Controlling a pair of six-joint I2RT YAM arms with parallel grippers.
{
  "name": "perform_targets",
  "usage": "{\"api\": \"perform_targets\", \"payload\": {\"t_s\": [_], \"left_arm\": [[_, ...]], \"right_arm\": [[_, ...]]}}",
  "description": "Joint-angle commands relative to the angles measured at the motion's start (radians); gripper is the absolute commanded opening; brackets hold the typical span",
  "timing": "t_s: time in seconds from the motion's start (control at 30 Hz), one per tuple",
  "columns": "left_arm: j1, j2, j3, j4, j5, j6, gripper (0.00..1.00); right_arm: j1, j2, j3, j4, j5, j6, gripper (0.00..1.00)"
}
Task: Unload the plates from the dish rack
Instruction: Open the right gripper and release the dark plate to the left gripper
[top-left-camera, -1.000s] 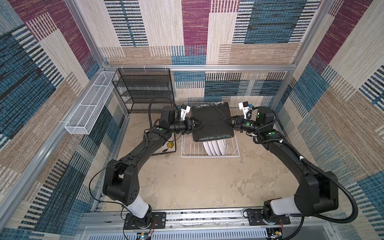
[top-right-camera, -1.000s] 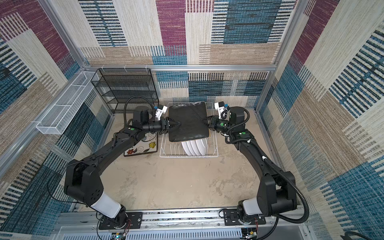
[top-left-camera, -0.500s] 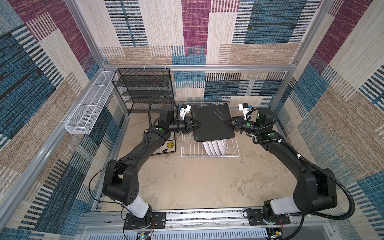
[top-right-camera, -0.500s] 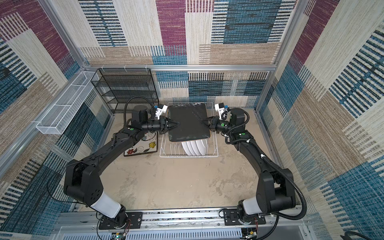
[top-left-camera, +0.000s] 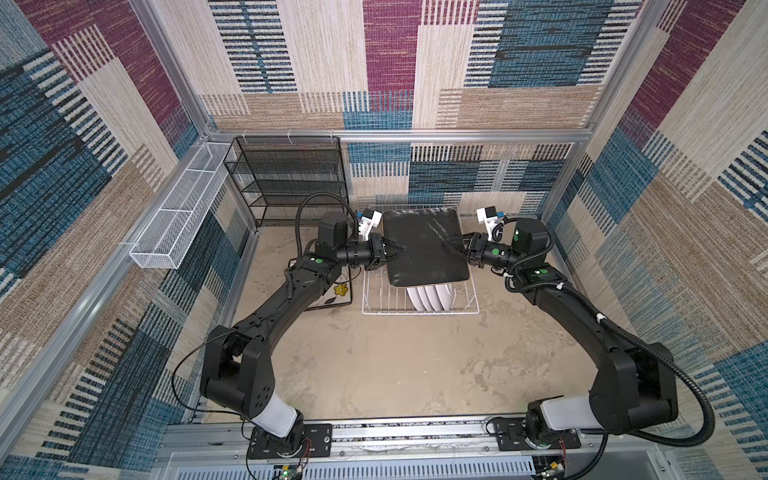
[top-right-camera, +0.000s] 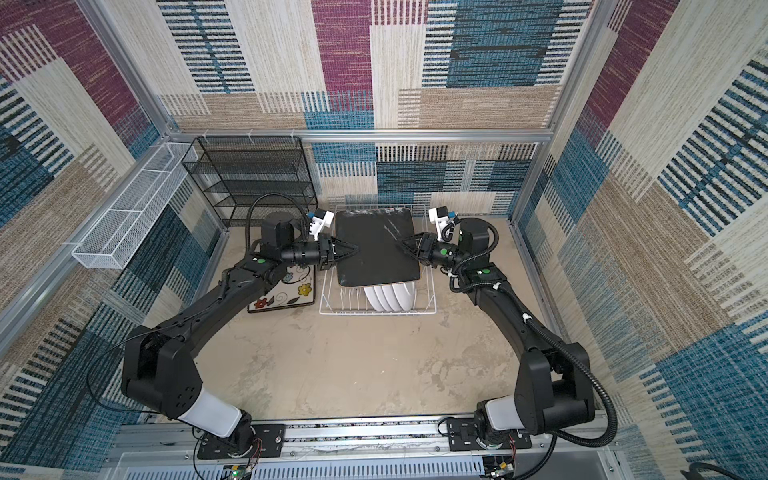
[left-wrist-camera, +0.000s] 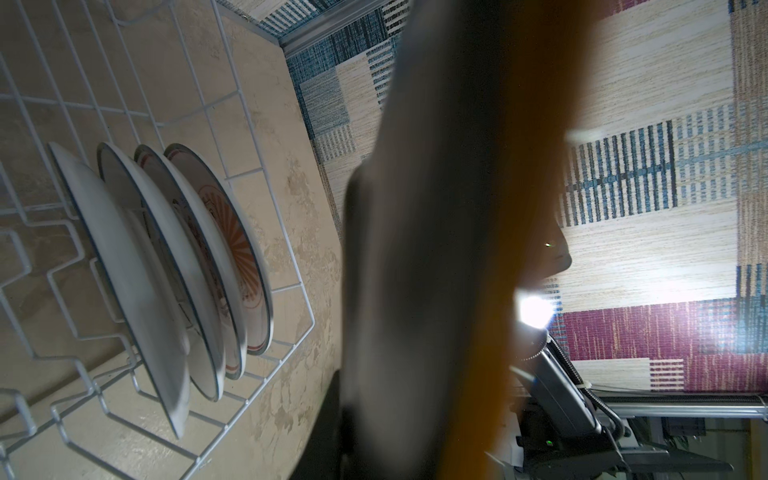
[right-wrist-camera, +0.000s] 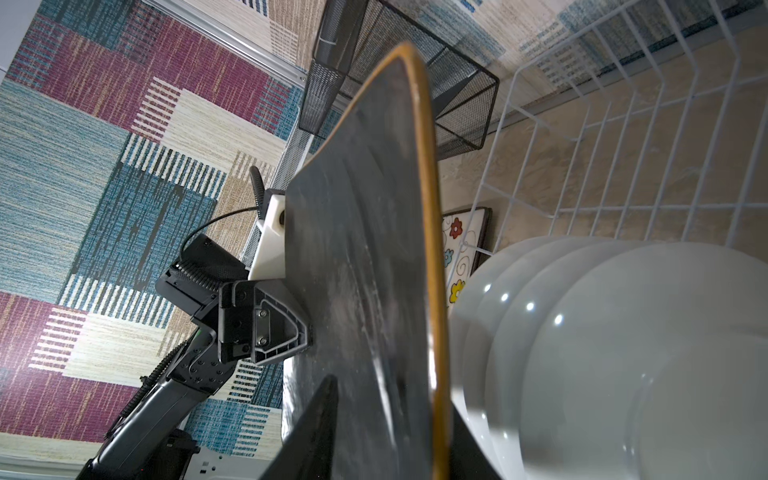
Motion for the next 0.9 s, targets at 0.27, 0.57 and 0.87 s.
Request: {"api": "perform_targets", "payload": {"t_s": [0.27,0.57,0.87], "left_arm": [[0.019,-0.073,0.057,-0.085,-0.052,0.111,0.0],[0.049,-0.134,0.186,-0.385,-0.151,0.307,0.0],[0.111,-0.168,0.347,-0.692,-0.264,0.494,0.0]], "right_arm": [[-0.001,-0.11,0.016,-0.105,0.273,-0.196,0.94],[-0.001,-0.236,0.013,-0.192,0.318,-0.443,0.99],[0.002,-0.34,-0.014,-0.25,0.283,-0.685,0.99]]}}
